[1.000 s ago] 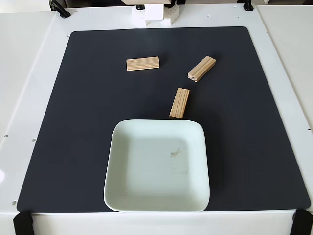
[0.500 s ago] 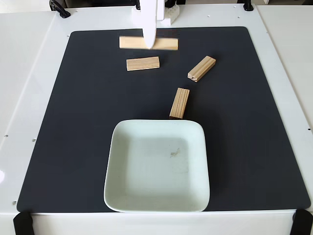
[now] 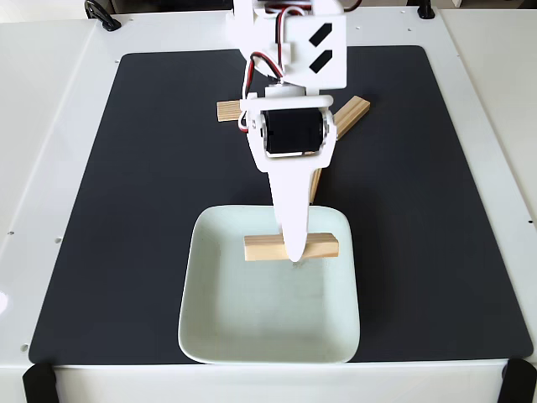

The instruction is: Pick up the wooden block and place them on the plate.

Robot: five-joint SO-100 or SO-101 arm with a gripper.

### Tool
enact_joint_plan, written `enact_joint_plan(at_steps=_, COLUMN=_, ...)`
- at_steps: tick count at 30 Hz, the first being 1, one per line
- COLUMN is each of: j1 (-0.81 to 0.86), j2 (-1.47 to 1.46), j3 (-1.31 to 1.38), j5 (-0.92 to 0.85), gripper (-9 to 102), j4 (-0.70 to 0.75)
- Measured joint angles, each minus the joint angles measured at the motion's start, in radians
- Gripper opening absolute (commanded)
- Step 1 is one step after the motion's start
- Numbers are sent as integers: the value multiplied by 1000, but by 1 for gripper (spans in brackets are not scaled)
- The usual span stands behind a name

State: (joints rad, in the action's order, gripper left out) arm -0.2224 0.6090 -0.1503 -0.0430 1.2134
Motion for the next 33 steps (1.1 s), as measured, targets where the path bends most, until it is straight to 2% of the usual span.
enact_joint_plan(at_steps=4, j1=3, j2=-126, j3=112, j5=0, gripper=0, j4=-48)
enact_joint_plan(at_steps=8, j1=21, j2=-158, j3=118, j5=2, gripper=0, j4=-129)
enact_joint_plan(at_steps=13, j1=41, j2=-158, j3=106, j5=86, gripper=0, j4=-144)
enact_joint_plan(at_steps=15, j1=51, j2=-160, j3=98, j5=103, gripper=5, j4=-144)
enact_joint_plan(at_steps=20, j1=71, j2=-160, j3=98, j5=110, gripper=27, j4=-144)
enact_joint_plan(at_steps=23, j1=71, j2=-160, j3=98, j5=110, gripper=34, j4=-144)
enact_joint_plan(at_steps=28, j1=77, j2=-133, j3=5, j5=110, gripper=37, j4=-144)
enact_joint_plan(at_steps=33, j1=77, j2=11, j3=-179, j5=110, gripper=36, j4=-144)
